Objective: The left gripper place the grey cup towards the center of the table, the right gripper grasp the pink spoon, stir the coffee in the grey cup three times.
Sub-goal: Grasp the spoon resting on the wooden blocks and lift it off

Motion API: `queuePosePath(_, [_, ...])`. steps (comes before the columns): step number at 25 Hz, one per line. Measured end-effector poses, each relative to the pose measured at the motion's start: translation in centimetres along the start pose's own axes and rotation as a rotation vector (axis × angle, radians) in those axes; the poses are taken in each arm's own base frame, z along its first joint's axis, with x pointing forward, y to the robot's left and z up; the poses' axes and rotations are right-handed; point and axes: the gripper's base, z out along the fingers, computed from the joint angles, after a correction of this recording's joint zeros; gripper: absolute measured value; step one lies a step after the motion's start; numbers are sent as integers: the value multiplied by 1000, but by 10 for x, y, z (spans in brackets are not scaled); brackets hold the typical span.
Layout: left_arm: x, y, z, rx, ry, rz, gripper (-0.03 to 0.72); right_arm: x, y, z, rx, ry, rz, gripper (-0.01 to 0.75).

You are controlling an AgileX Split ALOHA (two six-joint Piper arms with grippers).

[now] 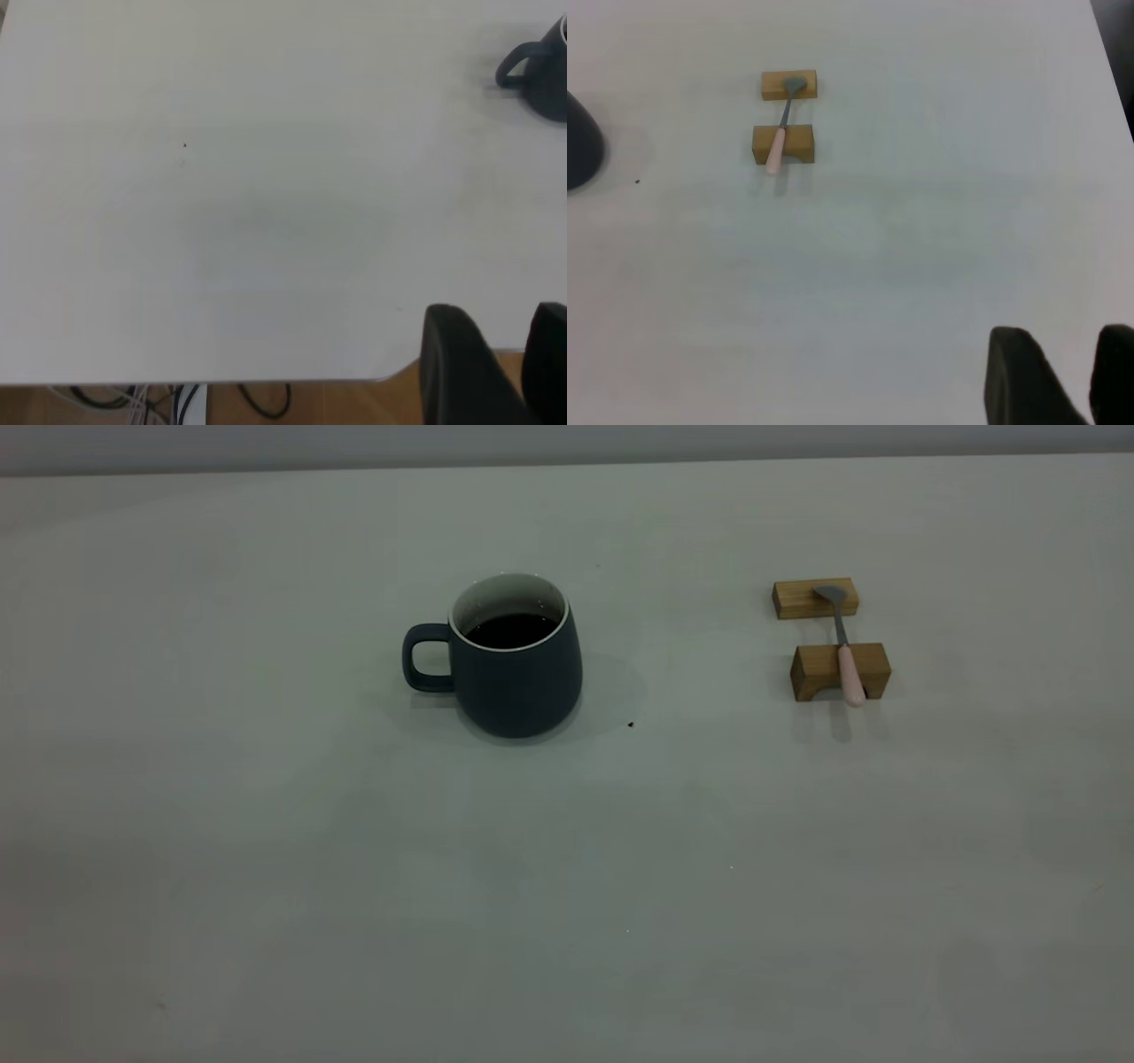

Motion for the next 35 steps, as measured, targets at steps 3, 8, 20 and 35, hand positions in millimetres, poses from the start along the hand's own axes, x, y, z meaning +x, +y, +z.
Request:
queuePosePath(3, [7,0,4,1,-28,-1,250,0,0,0,0,0,0,237])
queuePosePath(8, [8,0,6,0,-24,10,250,0,0,0,0,0,0,237])
queuePosePath(20, [8,0,6,0,-24,36,250,0,0,0,0,0,0,237])
queuePosePath(35, [8,0,6,0,-24,36,250,-1,2,0,-24,0,13,238])
